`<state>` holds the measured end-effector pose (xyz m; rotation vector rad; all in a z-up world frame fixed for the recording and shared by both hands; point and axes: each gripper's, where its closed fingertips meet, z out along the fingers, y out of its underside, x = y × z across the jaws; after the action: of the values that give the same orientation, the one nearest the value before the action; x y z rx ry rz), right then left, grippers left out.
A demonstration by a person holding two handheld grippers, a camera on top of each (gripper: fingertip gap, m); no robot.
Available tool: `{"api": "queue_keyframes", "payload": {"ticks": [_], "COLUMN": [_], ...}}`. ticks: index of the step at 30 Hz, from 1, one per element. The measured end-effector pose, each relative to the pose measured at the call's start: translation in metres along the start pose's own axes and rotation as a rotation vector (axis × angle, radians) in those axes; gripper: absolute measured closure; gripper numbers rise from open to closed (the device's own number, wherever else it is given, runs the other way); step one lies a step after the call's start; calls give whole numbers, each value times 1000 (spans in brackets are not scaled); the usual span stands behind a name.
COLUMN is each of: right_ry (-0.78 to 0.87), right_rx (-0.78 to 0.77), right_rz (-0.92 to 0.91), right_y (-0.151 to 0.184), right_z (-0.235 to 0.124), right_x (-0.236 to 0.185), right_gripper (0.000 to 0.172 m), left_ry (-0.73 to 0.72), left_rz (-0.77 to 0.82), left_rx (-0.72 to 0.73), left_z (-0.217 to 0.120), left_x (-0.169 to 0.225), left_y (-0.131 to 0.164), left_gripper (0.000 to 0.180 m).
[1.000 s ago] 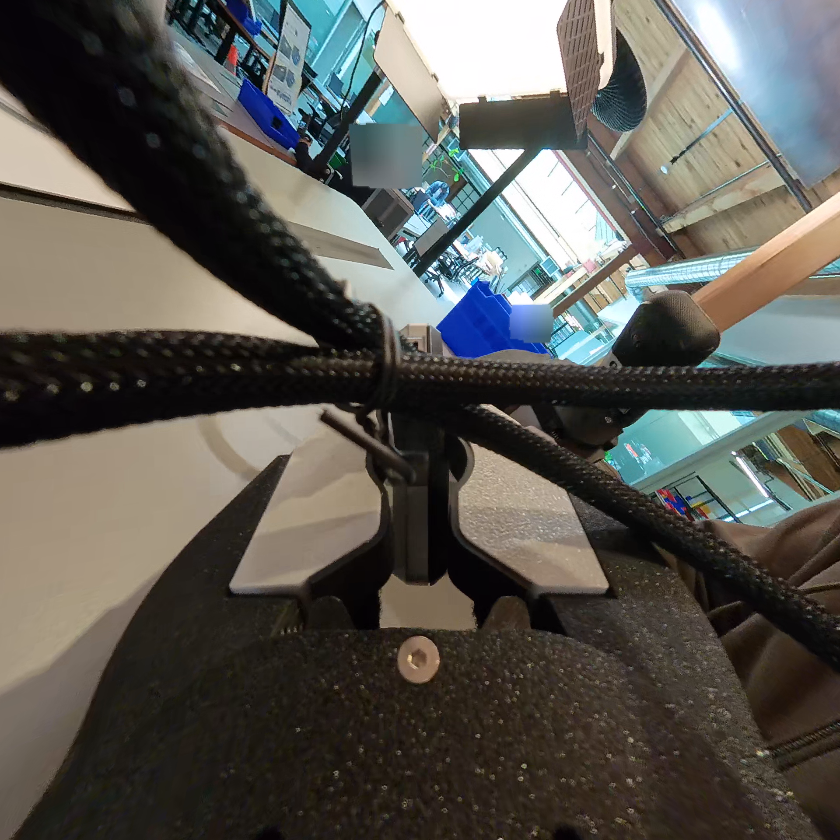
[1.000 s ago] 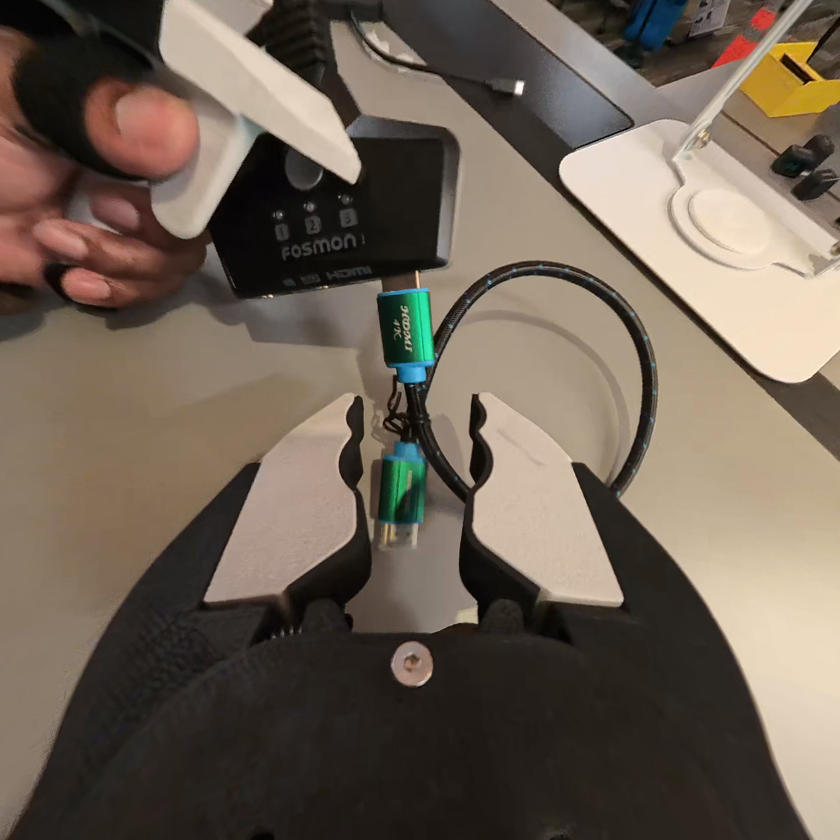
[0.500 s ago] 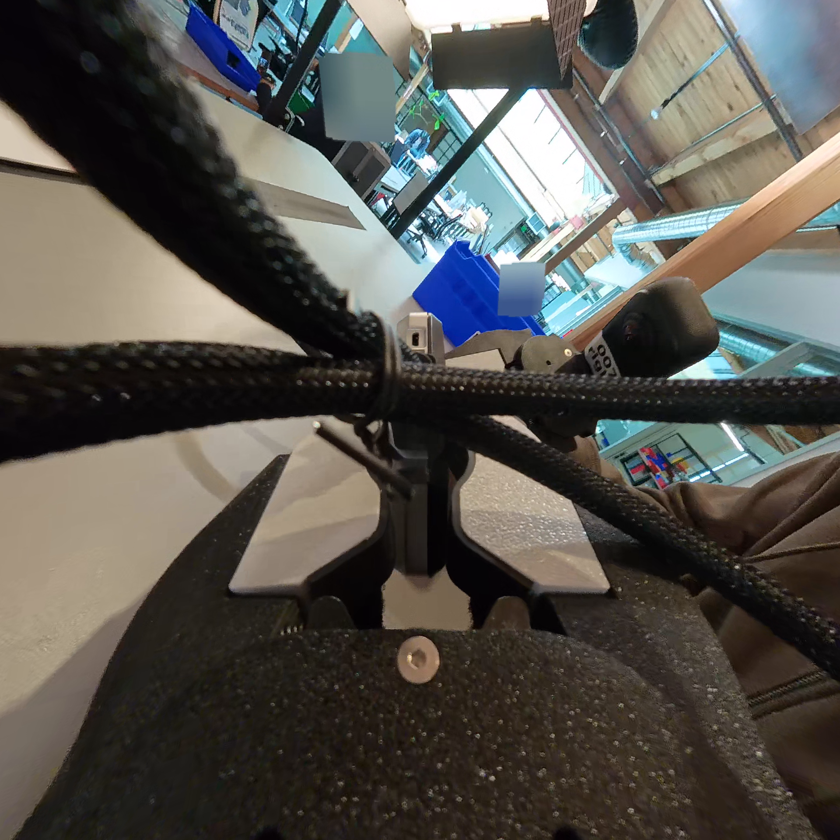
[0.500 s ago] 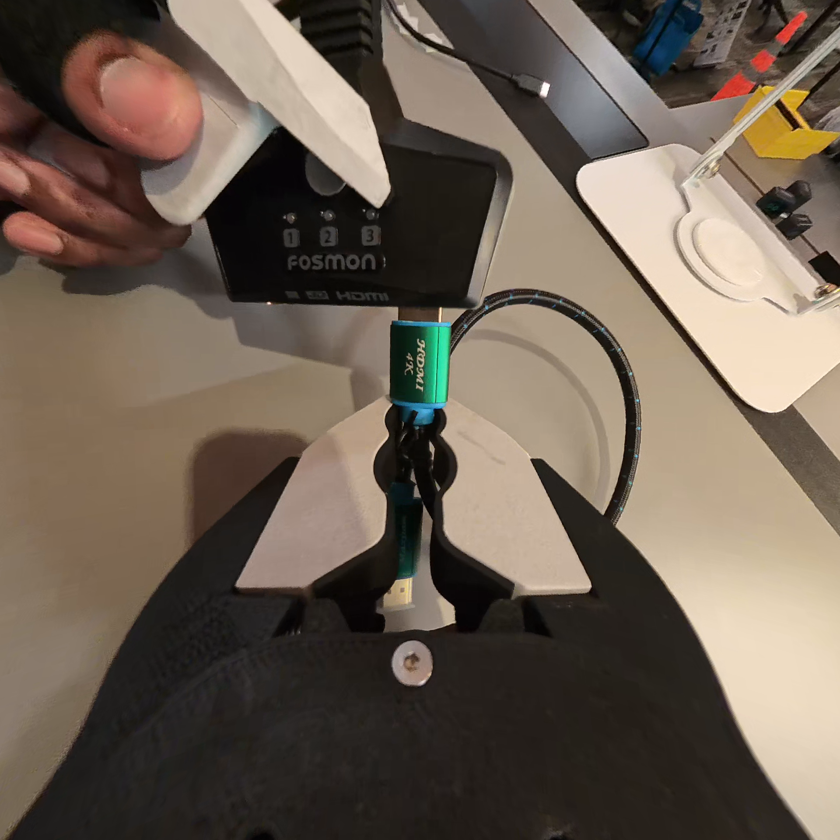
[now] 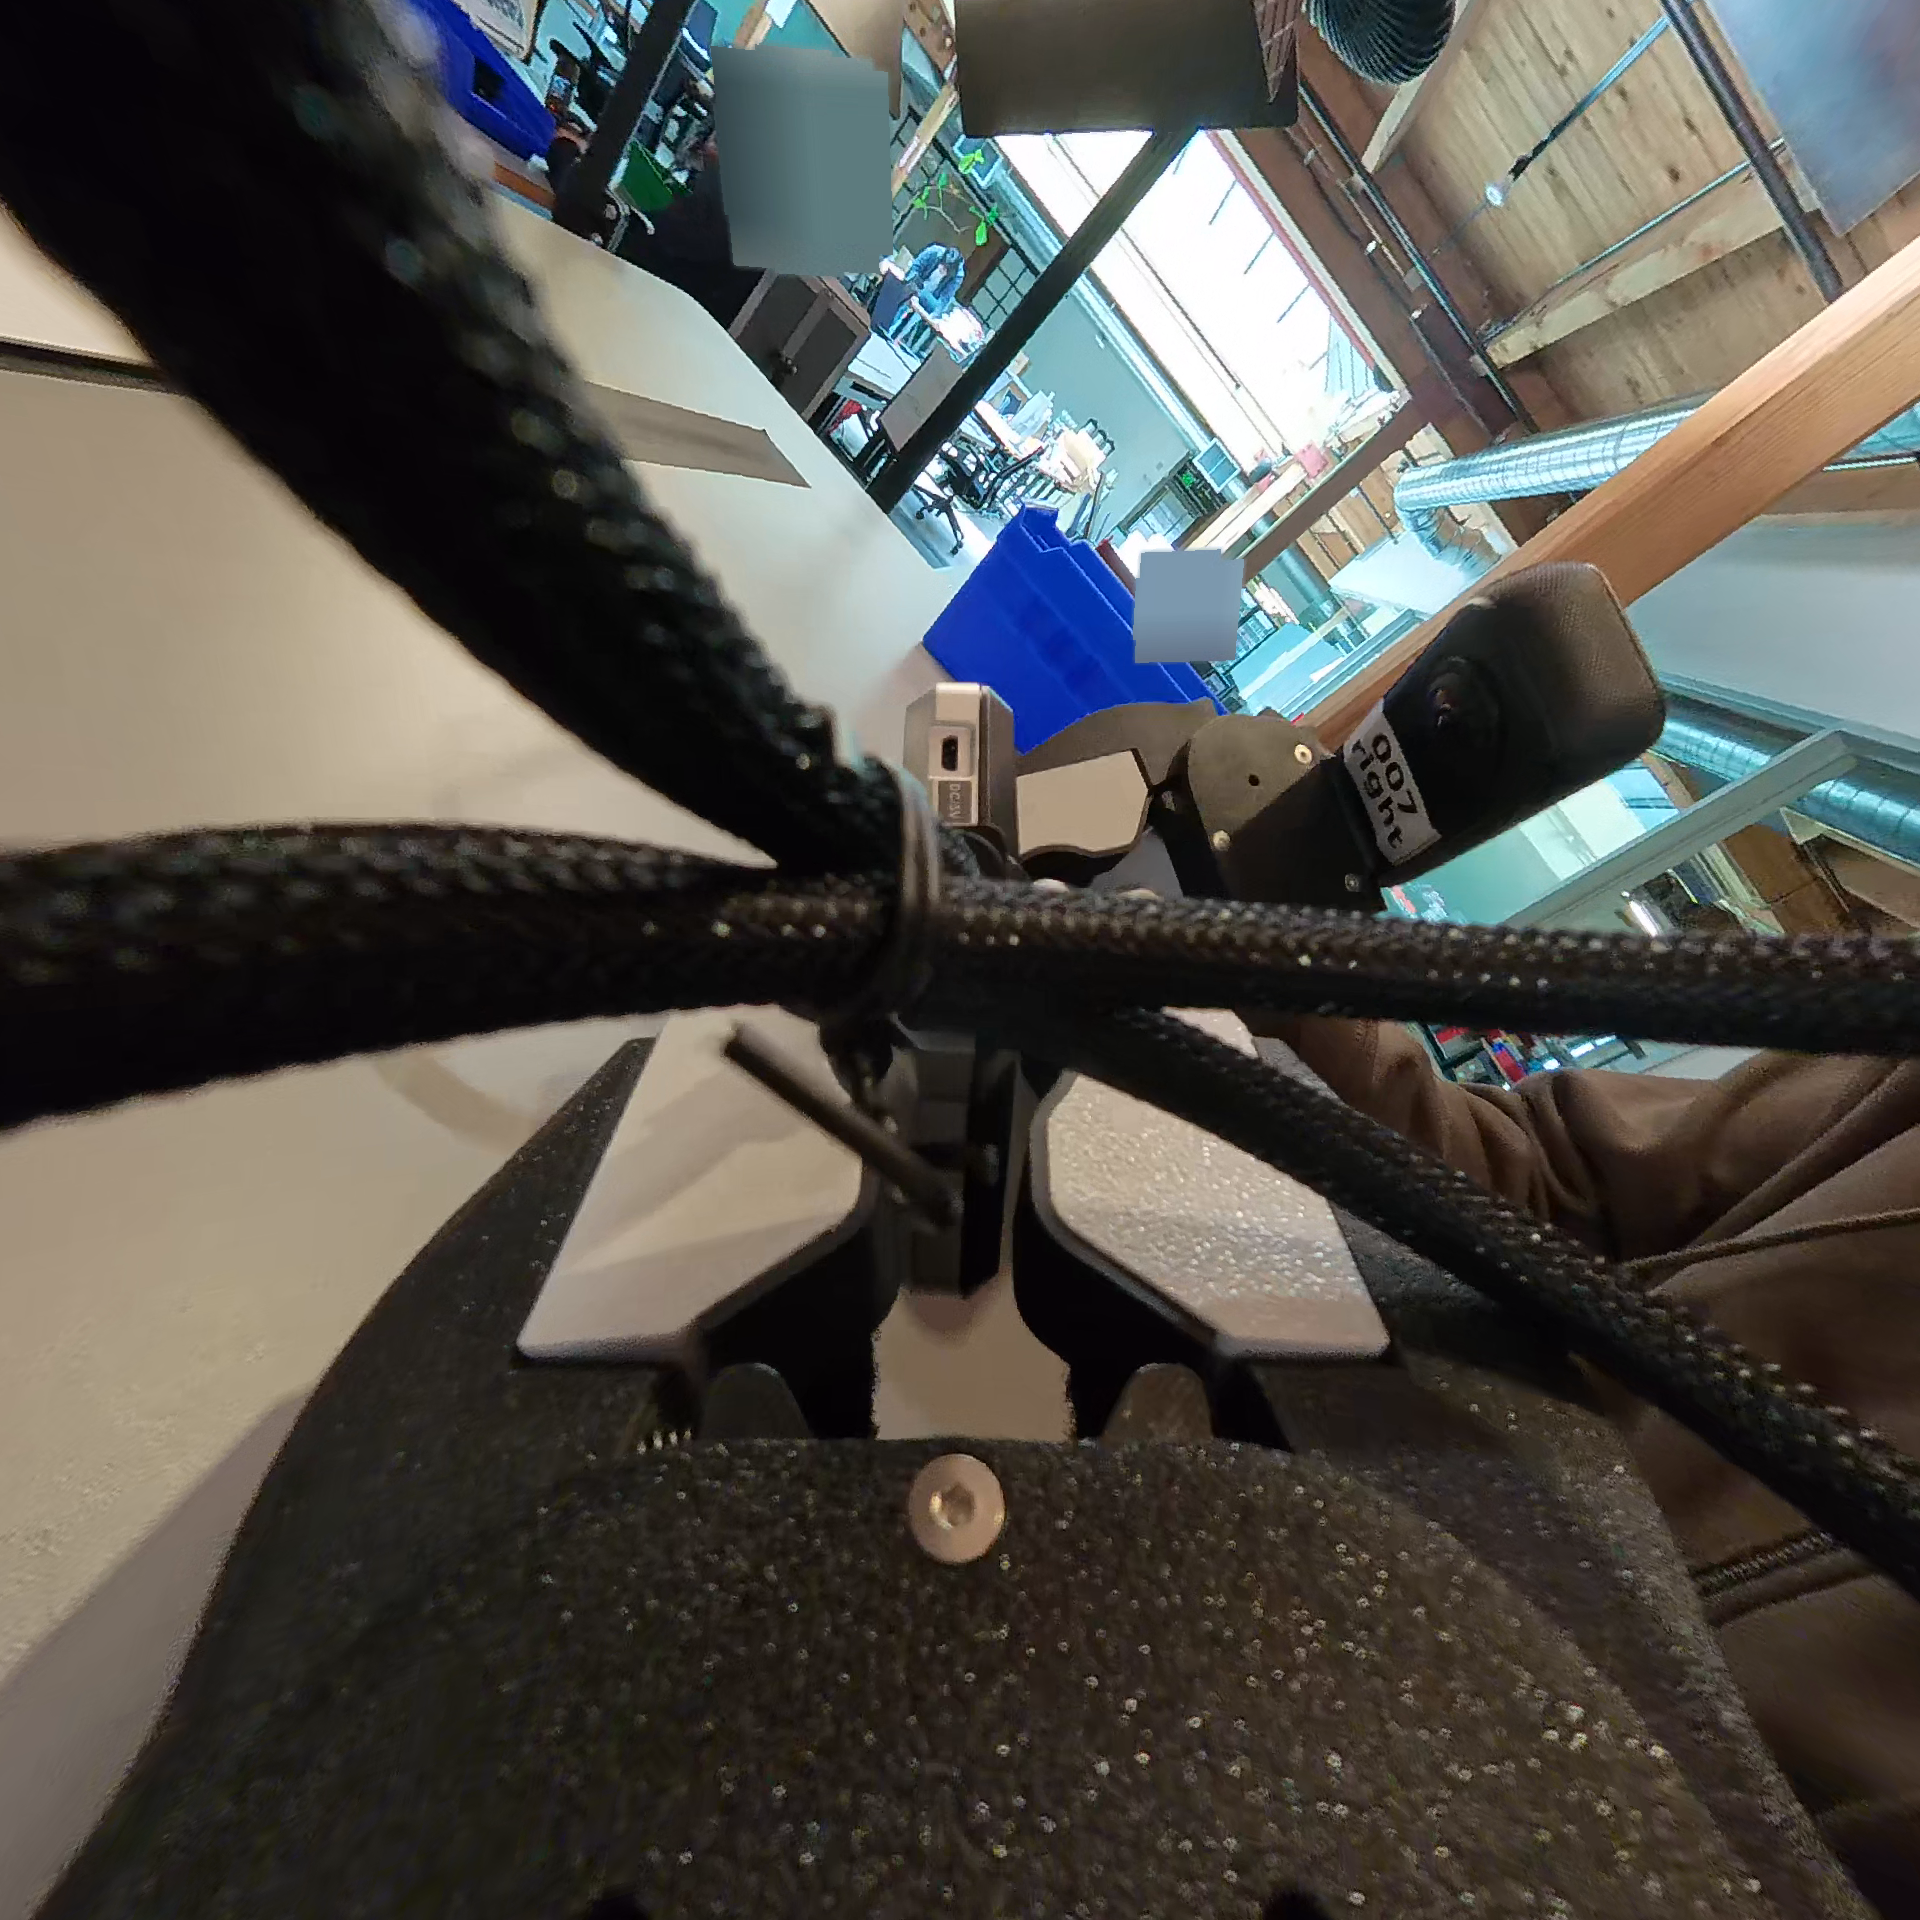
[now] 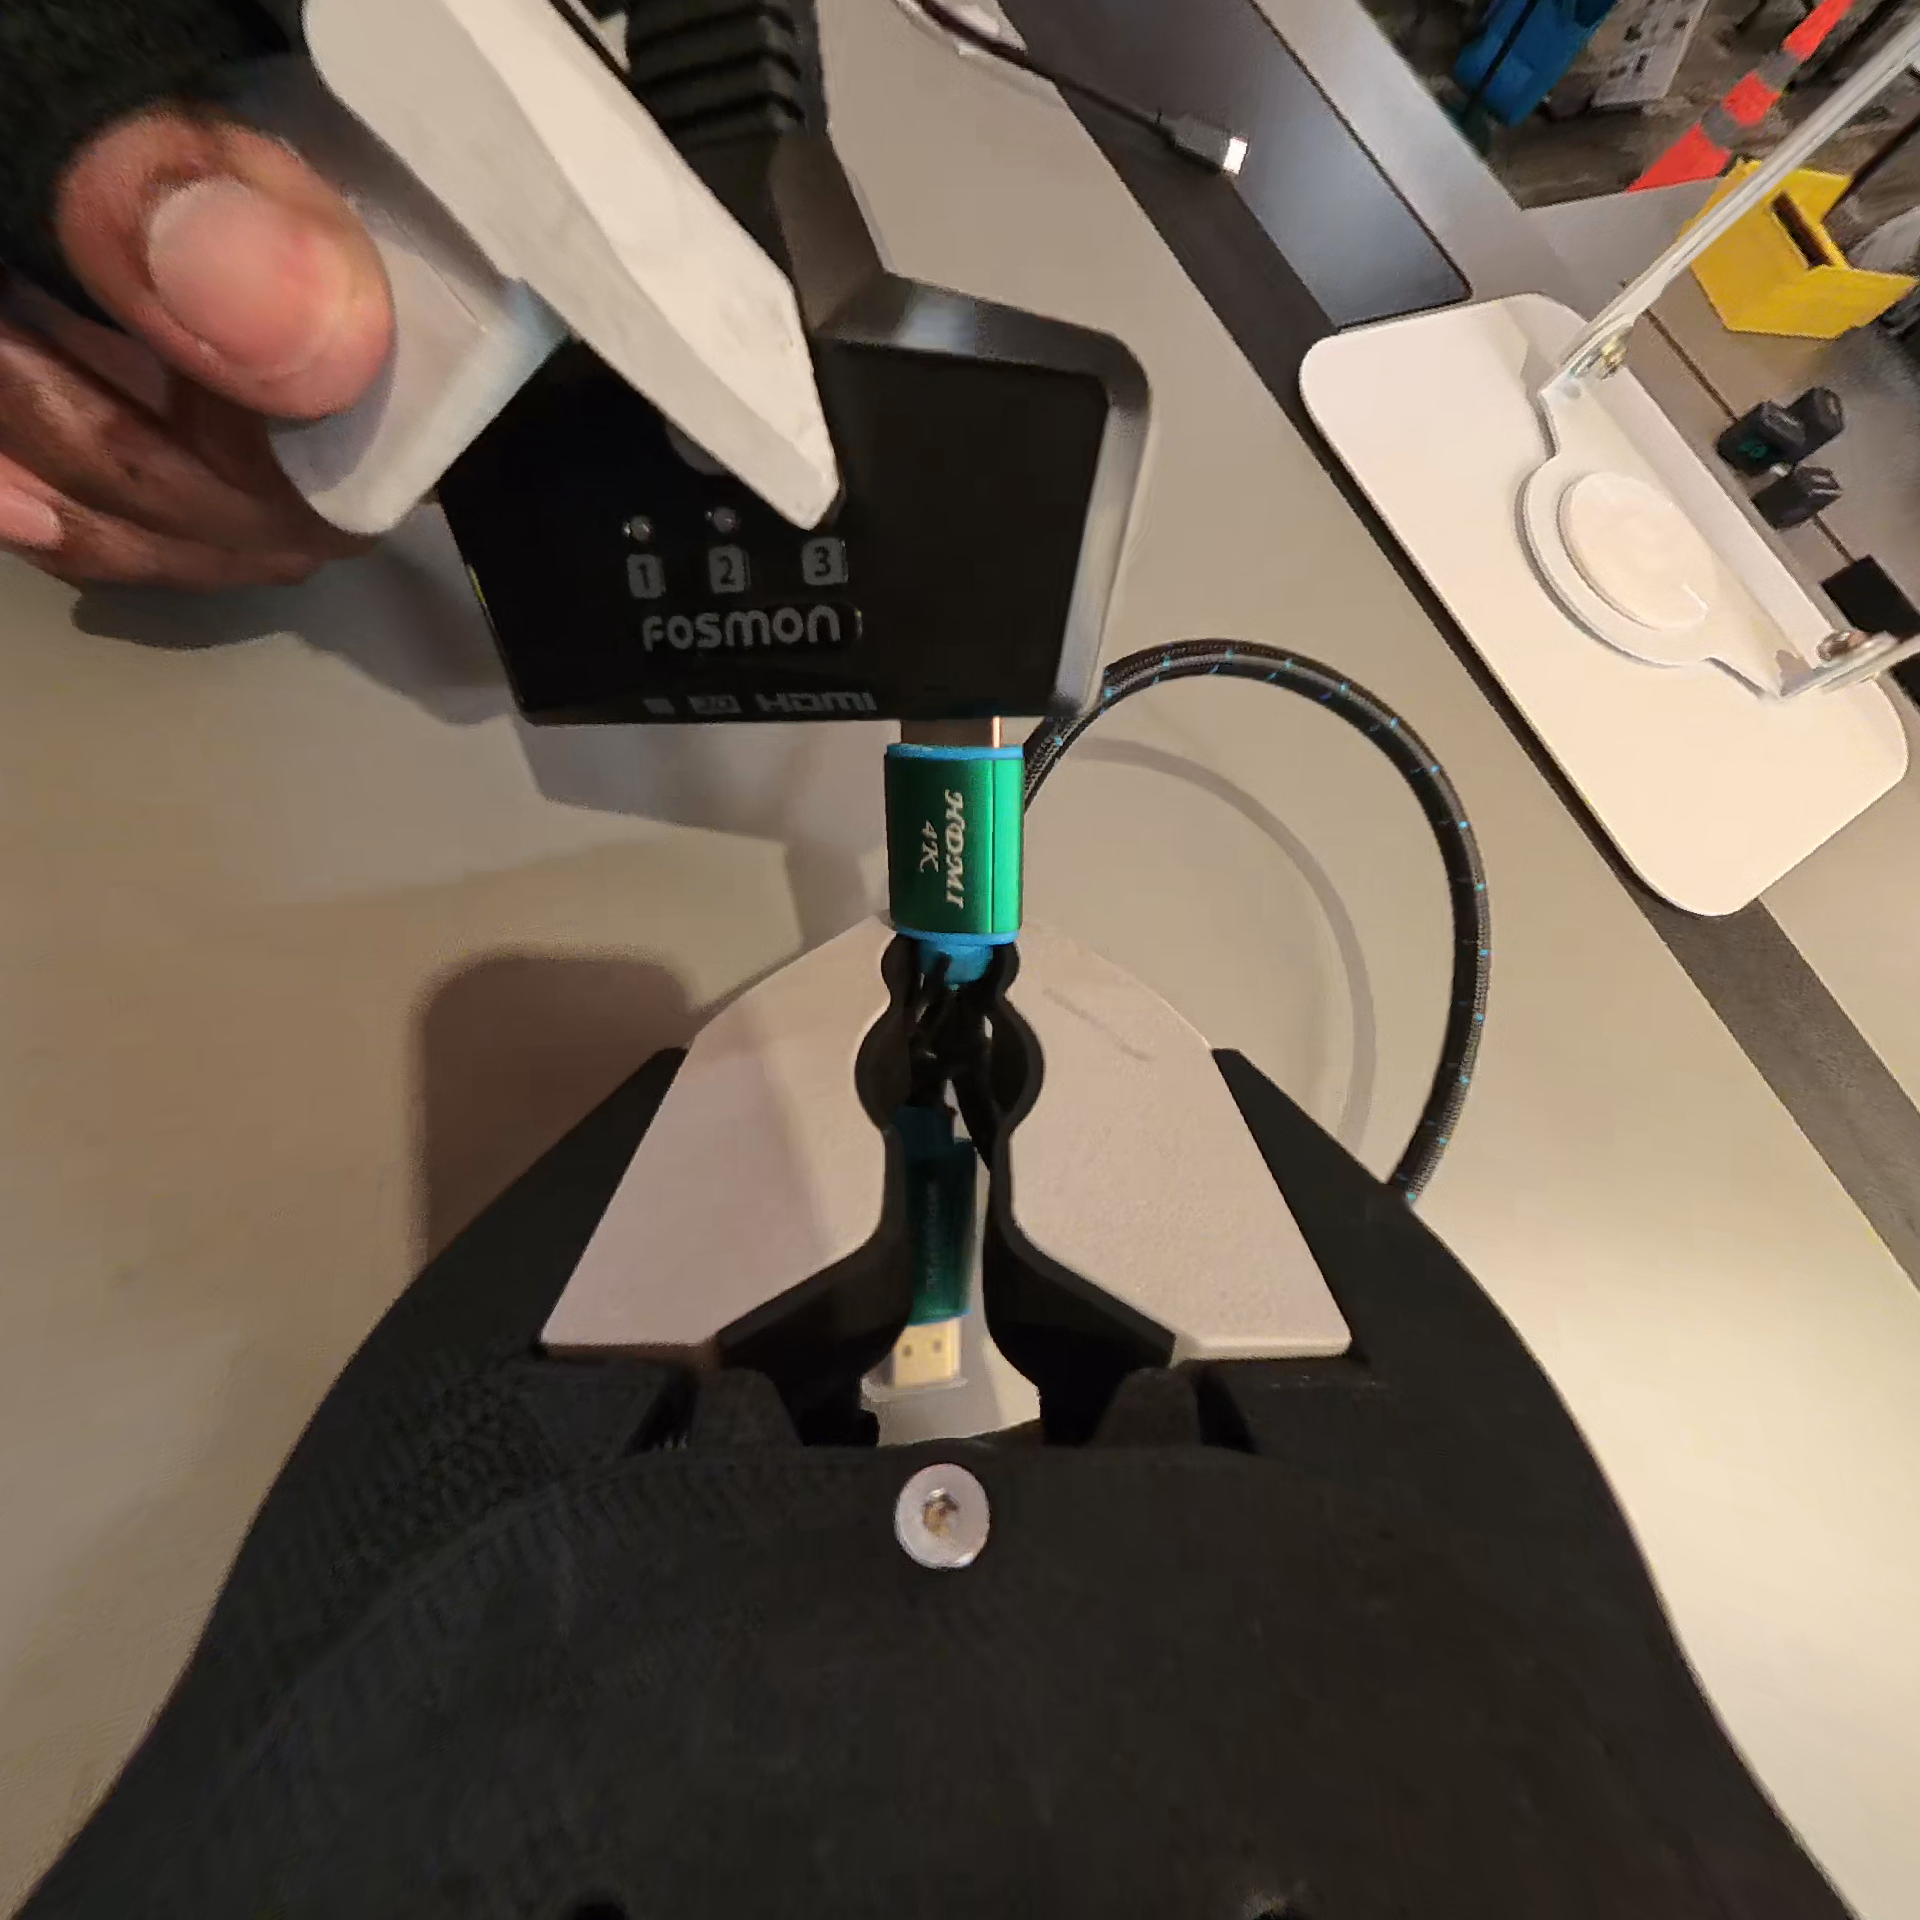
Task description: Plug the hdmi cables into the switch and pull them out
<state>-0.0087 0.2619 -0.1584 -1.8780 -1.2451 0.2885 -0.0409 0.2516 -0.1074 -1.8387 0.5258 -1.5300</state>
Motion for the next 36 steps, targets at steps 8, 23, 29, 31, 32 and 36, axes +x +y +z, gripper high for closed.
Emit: {"api": "queue_keyframes", "payload": {"ticks": [8, 23, 29, 31, 32, 36], "right_ry": [-5, -281, -439, -452, -455, -526], "right_rx": [38, 539, 796, 836, 850, 935], "right_rz": [61, 793, 1106, 1160, 1183, 1302], "right_y": [-4, -66, -76, -73, -71, -72], "right_z": [-5, -28, -34, -36, -36, -40], "right_x": [7, 10, 25, 31, 33, 37], "right_gripper": [164, 153, 147, 147, 147, 149], "left_ry": [7, 93, 93, 101, 107, 123], "left_rz": [-21, -41, 35, 51, 41, 42], "left_rx": [14, 691, 578, 564, 551, 519], "left_z": [3, -56, -28, -23, -20, -15], "left_x": [1, 0, 11, 14, 13, 15], "left_y": [1, -72, -58, -56, -55, -52], "left_gripper": [157, 158, 158, 158, 158, 158]}}
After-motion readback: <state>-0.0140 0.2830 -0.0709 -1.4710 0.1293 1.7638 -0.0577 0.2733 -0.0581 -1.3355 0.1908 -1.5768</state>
